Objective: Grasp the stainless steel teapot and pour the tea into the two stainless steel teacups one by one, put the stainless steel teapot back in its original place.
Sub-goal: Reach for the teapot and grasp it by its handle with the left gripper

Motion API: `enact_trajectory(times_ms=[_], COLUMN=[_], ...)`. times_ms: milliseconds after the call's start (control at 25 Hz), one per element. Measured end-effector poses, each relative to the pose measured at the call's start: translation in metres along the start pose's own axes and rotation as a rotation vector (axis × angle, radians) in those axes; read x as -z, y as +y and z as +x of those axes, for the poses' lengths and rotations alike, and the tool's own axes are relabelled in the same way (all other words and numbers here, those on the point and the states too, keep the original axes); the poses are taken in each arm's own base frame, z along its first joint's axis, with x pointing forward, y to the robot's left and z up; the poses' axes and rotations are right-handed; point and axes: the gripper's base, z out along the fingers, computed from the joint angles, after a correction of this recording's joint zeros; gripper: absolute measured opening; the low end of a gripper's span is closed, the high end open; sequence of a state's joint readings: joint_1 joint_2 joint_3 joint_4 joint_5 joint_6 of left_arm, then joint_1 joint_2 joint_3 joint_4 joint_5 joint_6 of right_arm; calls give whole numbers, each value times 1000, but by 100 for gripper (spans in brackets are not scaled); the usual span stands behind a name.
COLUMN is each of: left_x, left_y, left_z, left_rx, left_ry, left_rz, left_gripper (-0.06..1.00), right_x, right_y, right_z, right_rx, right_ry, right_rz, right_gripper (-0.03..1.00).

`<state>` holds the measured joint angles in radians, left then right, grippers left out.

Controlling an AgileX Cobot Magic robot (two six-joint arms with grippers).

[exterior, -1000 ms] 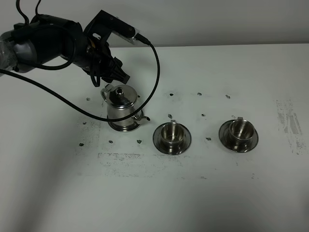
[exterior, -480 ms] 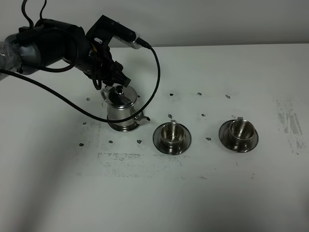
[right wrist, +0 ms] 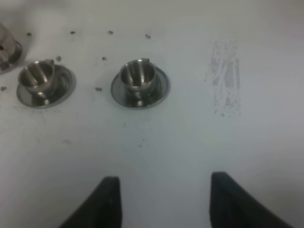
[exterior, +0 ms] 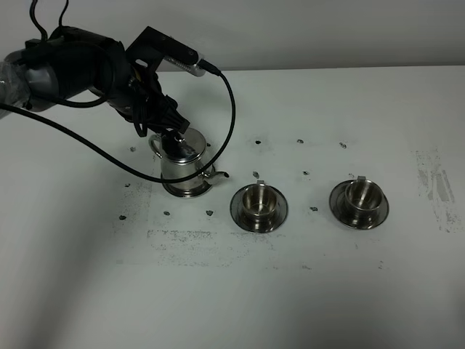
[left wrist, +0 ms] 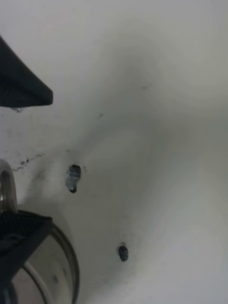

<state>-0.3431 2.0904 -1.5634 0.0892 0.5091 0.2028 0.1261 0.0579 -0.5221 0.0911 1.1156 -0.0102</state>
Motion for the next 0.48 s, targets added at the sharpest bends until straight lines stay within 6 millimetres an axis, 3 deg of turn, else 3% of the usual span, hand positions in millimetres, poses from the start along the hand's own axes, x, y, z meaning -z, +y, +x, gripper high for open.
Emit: enact_trajectory(times_ms=[480], left_x=[0], left_y=[-1], left_z=[8], left_rx=[13], left_ry=[85], left_rz=[11], left_gripper=[49], right_x=[0], right_y=[0], right_z=[0], right_rx=[0], right_ry=[0], right_rz=[0], right_gripper=[41])
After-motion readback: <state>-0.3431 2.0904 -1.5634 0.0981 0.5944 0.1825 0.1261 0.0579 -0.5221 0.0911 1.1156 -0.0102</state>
